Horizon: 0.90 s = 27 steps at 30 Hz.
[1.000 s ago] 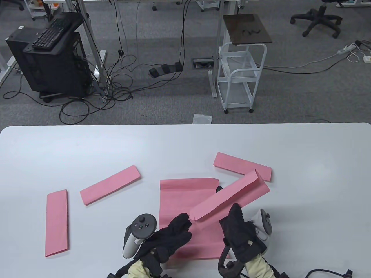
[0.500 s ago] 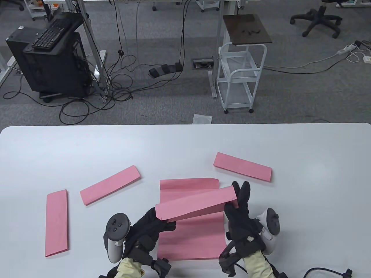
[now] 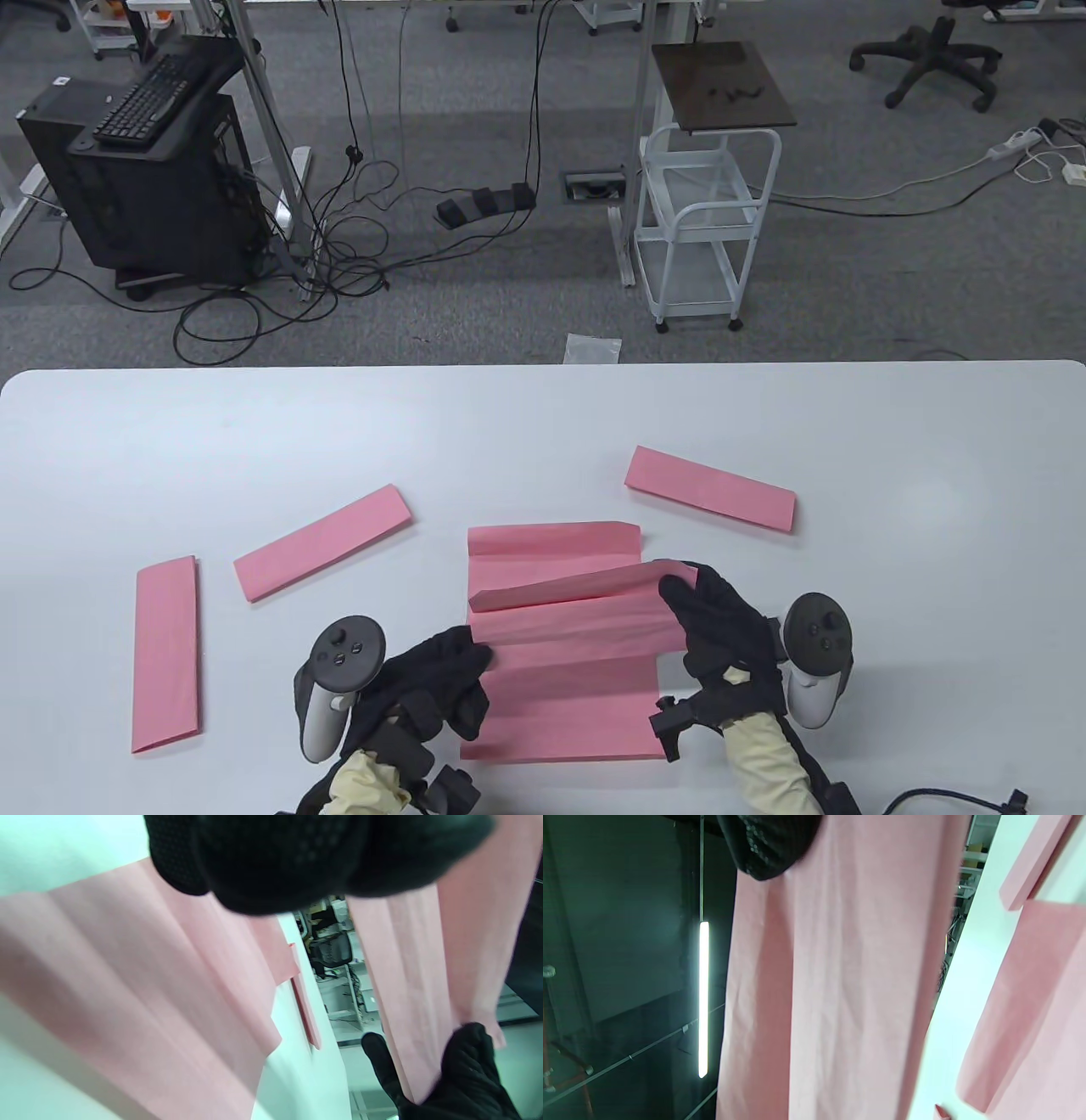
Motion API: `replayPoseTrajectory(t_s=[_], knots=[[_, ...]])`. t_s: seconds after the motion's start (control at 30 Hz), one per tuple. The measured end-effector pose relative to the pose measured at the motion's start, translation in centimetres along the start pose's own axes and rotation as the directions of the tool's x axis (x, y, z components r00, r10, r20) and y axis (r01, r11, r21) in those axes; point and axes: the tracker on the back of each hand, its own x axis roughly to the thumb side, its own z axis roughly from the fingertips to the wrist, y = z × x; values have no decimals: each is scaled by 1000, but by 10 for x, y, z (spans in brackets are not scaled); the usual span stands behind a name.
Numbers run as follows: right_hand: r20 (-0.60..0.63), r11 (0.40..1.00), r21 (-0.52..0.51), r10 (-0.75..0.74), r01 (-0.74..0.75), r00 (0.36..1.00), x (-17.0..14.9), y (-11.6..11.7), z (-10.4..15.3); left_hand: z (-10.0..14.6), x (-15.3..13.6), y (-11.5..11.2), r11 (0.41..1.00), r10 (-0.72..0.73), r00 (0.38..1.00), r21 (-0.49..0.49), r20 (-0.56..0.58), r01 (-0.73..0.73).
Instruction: Unfold complexly folded papers and stack
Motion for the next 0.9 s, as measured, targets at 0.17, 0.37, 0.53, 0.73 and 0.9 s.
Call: replayPoseTrajectory(t_s=[0.17, 0.37, 0.53, 0.73, 0.9], knots=[[-27, 997, 49, -63, 64, 998, -11, 6, -1, -3, -9, -5, 974, 221, 975, -36, -27, -222], [-87, 974, 167, -138, 151, 987, -22, 17, -1, -2, -18, -9, 928, 372, 927, 23, -44, -372], [-114, 976, 164, -128, 146, 985, -26, 21, -1, 0, -19, -4, 932, 342, 938, 150, -62, -330], [-208, 979, 123, -136, 164, 969, -25, 14, -24, -5, -13, -1, 973, 222, 975, 75, -15, -220], [-268, 995, 92, -3, 29, 963, -15, 8, -44, -7, -3, -6, 979, 204, 979, -38, 27, -203]])
